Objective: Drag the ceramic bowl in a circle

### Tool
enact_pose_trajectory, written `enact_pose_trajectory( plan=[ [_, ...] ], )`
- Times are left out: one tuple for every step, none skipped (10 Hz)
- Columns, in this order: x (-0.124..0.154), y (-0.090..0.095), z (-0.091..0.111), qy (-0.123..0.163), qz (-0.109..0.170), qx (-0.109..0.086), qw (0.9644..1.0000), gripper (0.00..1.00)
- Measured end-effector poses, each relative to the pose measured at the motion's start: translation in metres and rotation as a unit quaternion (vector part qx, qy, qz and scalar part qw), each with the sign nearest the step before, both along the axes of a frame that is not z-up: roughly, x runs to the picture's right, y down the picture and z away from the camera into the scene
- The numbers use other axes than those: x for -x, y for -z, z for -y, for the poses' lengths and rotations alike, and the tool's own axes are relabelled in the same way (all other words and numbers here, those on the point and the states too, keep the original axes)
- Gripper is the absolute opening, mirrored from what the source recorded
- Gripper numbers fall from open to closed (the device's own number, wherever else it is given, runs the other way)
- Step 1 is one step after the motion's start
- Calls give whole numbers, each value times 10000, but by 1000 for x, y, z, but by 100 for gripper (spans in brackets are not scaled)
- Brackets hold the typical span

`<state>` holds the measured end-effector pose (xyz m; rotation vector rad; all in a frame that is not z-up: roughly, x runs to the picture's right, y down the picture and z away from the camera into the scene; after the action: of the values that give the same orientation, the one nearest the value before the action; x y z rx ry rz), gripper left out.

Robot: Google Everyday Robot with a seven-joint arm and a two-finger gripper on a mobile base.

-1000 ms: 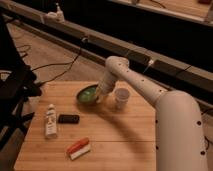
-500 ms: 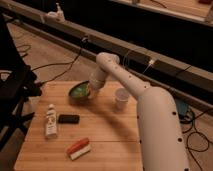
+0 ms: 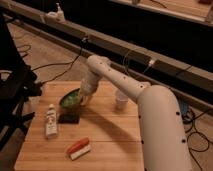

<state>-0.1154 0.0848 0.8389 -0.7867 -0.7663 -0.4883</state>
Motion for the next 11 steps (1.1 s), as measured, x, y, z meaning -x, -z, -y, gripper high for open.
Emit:
enact_pose_trajectory(
  plan=[
    [-14, 7, -13, -3, -149, 131, 9998, 0],
    [-31, 10, -20, -56, -339, 232, 9991, 0],
    [-43, 10, -24, -92, -483, 291, 9984, 0],
    [-58, 7, -24, -155, -657, 332, 9972, 0],
    [-73, 1, -21, -224, -842, 354, 9956, 0],
    [-83, -9, -14, -288, -992, 336, 9941, 0],
    [-84, -18, -7, -329, -1033, 292, 9937, 0],
    [-83, -26, 2, -343, -1033, 245, 9938, 0],
    [-72, -35, 12, -374, -957, 171, 9946, 0],
    [-62, -40, 18, -386, -879, 129, 9953, 0],
    [-40, -45, 26, -360, -675, 52, 9971, 0]
  ],
)
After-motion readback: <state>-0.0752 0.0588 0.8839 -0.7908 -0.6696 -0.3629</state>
